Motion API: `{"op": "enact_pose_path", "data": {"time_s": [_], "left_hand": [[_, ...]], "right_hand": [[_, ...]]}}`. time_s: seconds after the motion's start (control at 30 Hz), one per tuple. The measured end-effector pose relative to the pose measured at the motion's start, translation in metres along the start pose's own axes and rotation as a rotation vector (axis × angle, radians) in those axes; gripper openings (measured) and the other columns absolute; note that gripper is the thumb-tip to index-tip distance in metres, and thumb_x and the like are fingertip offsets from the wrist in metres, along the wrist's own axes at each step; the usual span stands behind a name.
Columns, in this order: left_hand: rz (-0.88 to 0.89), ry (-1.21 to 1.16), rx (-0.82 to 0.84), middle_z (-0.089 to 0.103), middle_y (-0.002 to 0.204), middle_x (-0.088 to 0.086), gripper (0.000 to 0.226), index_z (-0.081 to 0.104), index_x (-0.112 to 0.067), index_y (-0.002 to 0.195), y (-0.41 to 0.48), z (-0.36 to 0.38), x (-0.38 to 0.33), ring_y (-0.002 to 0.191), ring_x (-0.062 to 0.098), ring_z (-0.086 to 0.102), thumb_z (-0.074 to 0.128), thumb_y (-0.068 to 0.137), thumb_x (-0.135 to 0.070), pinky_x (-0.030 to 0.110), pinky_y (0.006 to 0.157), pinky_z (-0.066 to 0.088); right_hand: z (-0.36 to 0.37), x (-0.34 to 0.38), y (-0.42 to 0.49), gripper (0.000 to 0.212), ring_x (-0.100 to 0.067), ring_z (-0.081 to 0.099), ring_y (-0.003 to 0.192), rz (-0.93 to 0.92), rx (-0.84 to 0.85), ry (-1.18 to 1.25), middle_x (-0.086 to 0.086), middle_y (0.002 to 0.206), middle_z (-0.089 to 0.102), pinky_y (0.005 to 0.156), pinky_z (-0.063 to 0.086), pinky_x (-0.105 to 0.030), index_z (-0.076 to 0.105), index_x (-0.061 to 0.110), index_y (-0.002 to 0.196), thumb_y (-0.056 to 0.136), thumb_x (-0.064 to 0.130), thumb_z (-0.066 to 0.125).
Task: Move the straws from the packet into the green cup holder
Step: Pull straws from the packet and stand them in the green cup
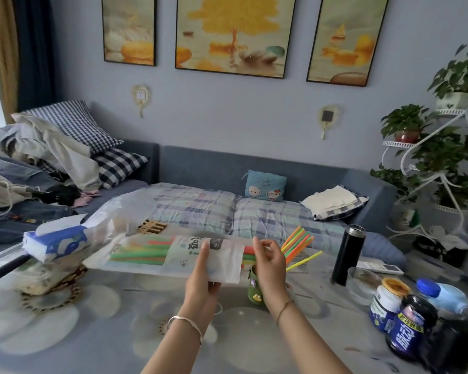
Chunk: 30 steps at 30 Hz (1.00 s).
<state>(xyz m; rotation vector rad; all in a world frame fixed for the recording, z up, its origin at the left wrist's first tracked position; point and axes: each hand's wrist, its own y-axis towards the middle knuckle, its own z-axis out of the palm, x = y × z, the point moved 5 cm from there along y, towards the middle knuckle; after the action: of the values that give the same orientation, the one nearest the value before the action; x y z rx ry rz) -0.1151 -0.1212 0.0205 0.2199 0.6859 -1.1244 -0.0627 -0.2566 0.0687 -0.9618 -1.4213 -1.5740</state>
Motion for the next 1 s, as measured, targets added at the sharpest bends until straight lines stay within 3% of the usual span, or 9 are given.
{"op": "enact_pose_path", "data": {"time_s": [0.07,0.17,0.3,0.4,0.5,0.67,0.73,0.87,1.0], "left_hand": [[-0.003,-0.064,-0.031,0.069,0.122,0.013,0.105,0.059,-0.009,0.126,0.01,-0.009,-0.001,0.112,0.028,0.065,0.093,0.035,-0.05,0.049,0.103,0.047],[-0.001,-0.11,-0.037,0.069,0.122,0.012,0.103,0.057,-0.009,0.129,0.017,-0.015,-0.004,0.112,0.028,0.066,0.092,0.041,-0.047,0.048,0.102,0.048],[-0.006,-0.11,-0.031,0.071,0.119,0.011,0.097,0.061,-0.009,0.125,0.022,-0.01,0.004,0.11,0.026,0.067,0.091,0.041,-0.046,0.045,0.101,0.049],[-0.006,-0.107,-0.031,0.07,0.12,0.012,0.091,0.06,-0.009,0.125,0.023,-0.007,0.008,0.112,0.026,0.066,0.089,0.047,-0.045,0.046,0.102,0.048],[-0.003,-0.157,-0.059,0.067,0.125,0.012,0.085,0.056,-0.007,0.13,0.03,-0.014,0.006,0.114,0.027,0.064,0.083,0.057,-0.041,0.046,0.102,0.048],[-0.015,-0.243,-0.11,0.067,0.125,0.013,0.111,0.054,-0.006,0.13,0.045,-0.025,0.011,0.113,0.029,0.065,0.093,0.032,-0.041,0.047,0.098,0.051],[-0.021,-0.22,-0.097,0.067,0.124,0.013,0.102,0.055,-0.005,0.13,0.041,-0.016,0.014,0.112,0.027,0.065,0.09,0.041,-0.04,0.046,0.1,0.05],[-0.064,-0.169,-0.09,0.067,0.122,0.012,0.057,0.057,-0.003,0.126,0.035,0.0,0.026,0.102,0.022,0.066,0.073,0.079,-0.031,0.041,0.1,0.049],[-0.063,-0.159,-0.099,0.067,0.122,0.013,0.06,0.057,-0.003,0.126,0.043,-0.003,0.031,0.113,0.027,0.064,0.075,0.077,-0.034,0.044,0.103,0.047]], "right_hand": [[-0.012,0.008,0.006,0.024,0.0,0.046,0.046,-0.022,-0.08,0.022,0.001,0.058,0.05,0.048,0.037,-0.013,0.052,0.01,0.07,0.089,0.021,0.061],[-0.025,0.008,0.015,0.023,-0.013,0.044,0.054,0.049,-0.164,0.109,0.001,0.058,0.047,0.054,0.037,-0.027,0.054,0.014,0.071,0.086,0.028,0.065],[-0.004,-0.005,0.011,0.019,-0.011,0.039,0.05,0.342,0.073,0.165,0.001,0.059,0.046,0.048,0.033,-0.023,0.058,0.019,0.078,0.079,0.032,0.071],[0.003,-0.004,0.009,0.014,-0.009,0.034,0.044,0.385,0.154,0.134,0.001,0.053,0.041,0.044,0.027,-0.021,0.063,0.018,0.07,0.08,0.024,0.071],[-0.007,0.008,0.017,0.023,-0.008,0.032,0.037,0.292,0.065,0.244,0.001,0.049,0.037,0.039,0.025,-0.02,0.056,0.016,0.063,0.082,0.018,0.069],[-0.022,0.009,0.022,0.021,-0.007,0.032,0.038,0.278,-0.127,0.355,0.002,0.054,0.04,0.04,0.026,-0.02,0.06,0.016,0.069,0.083,0.03,0.068],[-0.012,0.002,0.017,0.024,-0.007,0.031,0.039,0.34,-0.074,0.297,0.003,0.052,0.038,0.042,0.025,-0.021,0.057,0.021,0.066,0.08,0.036,0.069],[0.005,-0.011,0.01,0.026,-0.011,0.043,0.05,0.419,0.051,0.179,-0.001,0.059,0.047,0.05,0.034,-0.024,0.058,0.02,0.065,0.076,0.039,0.072],[-0.005,-0.007,0.019,0.029,-0.011,0.04,0.045,0.355,-0.005,0.091,-0.001,0.054,0.042,0.045,0.032,-0.023,0.053,0.017,0.065,0.084,0.036,0.065]]}}
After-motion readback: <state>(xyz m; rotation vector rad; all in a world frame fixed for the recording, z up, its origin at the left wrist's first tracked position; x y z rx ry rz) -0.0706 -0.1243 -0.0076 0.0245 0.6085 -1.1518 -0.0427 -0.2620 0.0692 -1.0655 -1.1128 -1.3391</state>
